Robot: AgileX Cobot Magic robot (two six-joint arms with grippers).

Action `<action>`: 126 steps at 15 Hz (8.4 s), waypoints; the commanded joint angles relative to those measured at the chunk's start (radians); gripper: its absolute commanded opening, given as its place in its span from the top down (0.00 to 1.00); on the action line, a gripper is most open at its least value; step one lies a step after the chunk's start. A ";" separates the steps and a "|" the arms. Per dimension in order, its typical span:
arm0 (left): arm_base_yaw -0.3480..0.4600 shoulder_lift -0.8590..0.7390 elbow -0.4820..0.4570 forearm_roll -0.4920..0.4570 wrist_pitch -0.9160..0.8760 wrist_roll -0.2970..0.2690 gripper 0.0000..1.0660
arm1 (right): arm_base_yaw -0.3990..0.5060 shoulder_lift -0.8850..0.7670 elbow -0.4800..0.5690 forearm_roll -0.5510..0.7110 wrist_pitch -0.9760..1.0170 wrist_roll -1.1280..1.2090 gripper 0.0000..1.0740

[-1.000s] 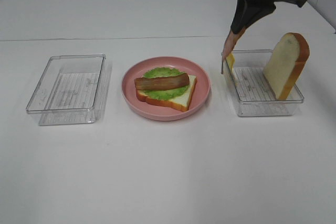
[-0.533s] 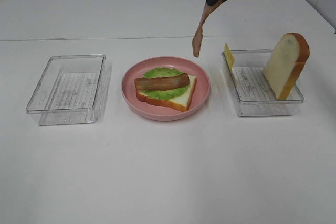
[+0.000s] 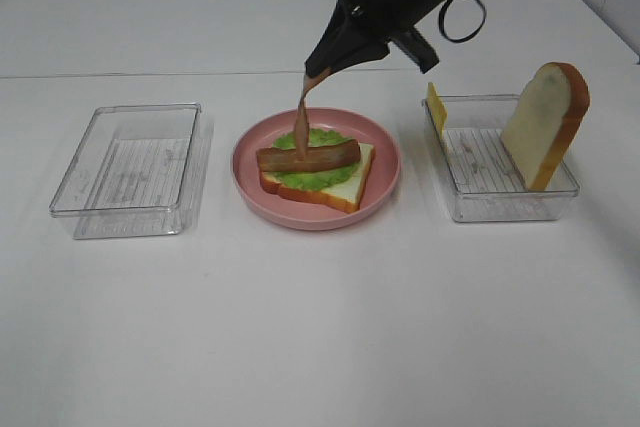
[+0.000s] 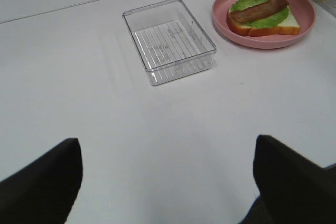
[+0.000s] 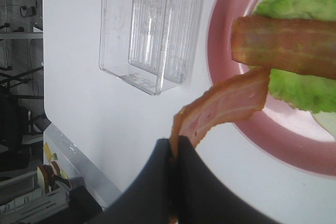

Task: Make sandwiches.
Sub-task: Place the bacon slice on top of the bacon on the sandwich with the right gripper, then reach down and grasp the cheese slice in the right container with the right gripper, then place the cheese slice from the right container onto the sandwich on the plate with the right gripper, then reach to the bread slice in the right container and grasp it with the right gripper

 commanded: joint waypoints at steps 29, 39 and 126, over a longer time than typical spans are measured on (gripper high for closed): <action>0.001 -0.025 0.007 -0.002 -0.011 -0.003 0.21 | 0.072 0.132 -0.173 -0.476 0.036 0.225 0.31; 0.001 -0.025 0.007 -0.002 -0.011 -0.003 0.21 | -0.033 0.160 -0.370 -0.703 0.202 0.280 0.35; 0.001 -0.025 0.007 -0.002 -0.011 -0.003 0.21 | -0.288 -0.056 -0.147 -0.786 0.198 0.190 0.32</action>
